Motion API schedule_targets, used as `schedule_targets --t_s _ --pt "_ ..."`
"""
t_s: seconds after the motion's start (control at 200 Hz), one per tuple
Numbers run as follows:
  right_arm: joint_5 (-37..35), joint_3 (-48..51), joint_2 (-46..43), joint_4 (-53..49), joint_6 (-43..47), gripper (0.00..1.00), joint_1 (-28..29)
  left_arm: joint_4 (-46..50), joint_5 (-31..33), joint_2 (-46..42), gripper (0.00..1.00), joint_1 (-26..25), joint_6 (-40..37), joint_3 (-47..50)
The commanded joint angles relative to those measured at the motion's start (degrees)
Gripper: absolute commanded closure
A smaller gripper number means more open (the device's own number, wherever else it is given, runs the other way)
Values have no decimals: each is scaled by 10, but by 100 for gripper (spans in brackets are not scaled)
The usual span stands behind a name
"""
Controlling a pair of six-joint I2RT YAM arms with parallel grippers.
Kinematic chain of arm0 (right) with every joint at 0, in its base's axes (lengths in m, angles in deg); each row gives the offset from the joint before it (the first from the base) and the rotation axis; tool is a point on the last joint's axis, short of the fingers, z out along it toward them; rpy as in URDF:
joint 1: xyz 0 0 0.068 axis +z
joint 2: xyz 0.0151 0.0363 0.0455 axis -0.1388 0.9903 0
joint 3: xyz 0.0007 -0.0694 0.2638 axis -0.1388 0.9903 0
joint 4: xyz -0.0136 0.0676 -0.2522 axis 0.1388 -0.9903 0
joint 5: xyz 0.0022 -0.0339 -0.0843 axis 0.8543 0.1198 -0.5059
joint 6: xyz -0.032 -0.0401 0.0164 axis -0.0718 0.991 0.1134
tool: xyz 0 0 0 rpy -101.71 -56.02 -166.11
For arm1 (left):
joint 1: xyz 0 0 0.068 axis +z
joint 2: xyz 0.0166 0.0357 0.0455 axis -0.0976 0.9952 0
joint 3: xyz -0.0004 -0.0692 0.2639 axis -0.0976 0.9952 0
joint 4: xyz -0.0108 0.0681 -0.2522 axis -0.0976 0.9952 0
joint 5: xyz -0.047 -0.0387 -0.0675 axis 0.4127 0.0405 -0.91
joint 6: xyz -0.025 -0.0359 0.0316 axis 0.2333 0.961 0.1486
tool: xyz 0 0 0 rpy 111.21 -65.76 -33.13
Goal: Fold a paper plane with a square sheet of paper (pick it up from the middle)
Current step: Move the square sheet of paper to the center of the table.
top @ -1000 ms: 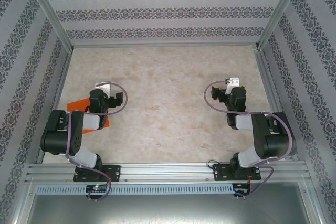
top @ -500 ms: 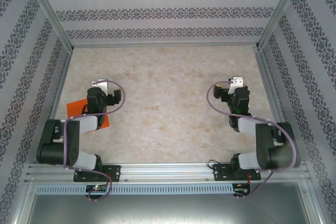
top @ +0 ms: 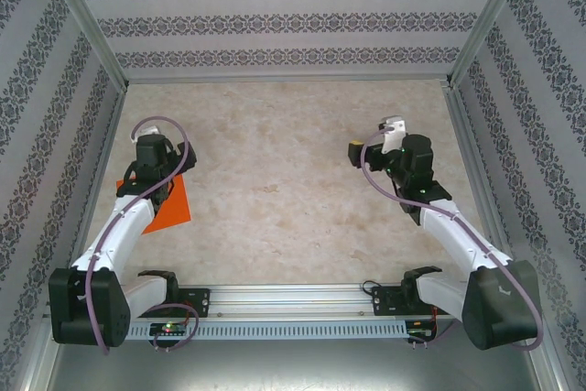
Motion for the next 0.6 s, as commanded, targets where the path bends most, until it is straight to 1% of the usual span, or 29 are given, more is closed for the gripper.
schedule_targets --t_s 0.0,0.12,0.2,0.28,0.365,0.49,0.595 --pt "55 -41 17 -86 -13 2 45 98 11 6 0 30 48 7" --pt "65 -73 40 -118 -15 2 95 112 6 48 0 57 40 -12" --pt "76 -91 54 -134 -18 2 121 108 -9 76 0 74 39 -22" --pt "73 -102 64 -143 -18 2 140 107 -18 100 0 92 37 -29" --pt "76 -105 72 -142 -22 2 148 100 -42 124 0 109 38 -33" --pt "77 -116 86 -154 -22 2 153 102 -40 163 0 117 32 -46" --pt "74 -124 90 -163 -17 2 153 92 -64 207 0 136 47 -49"
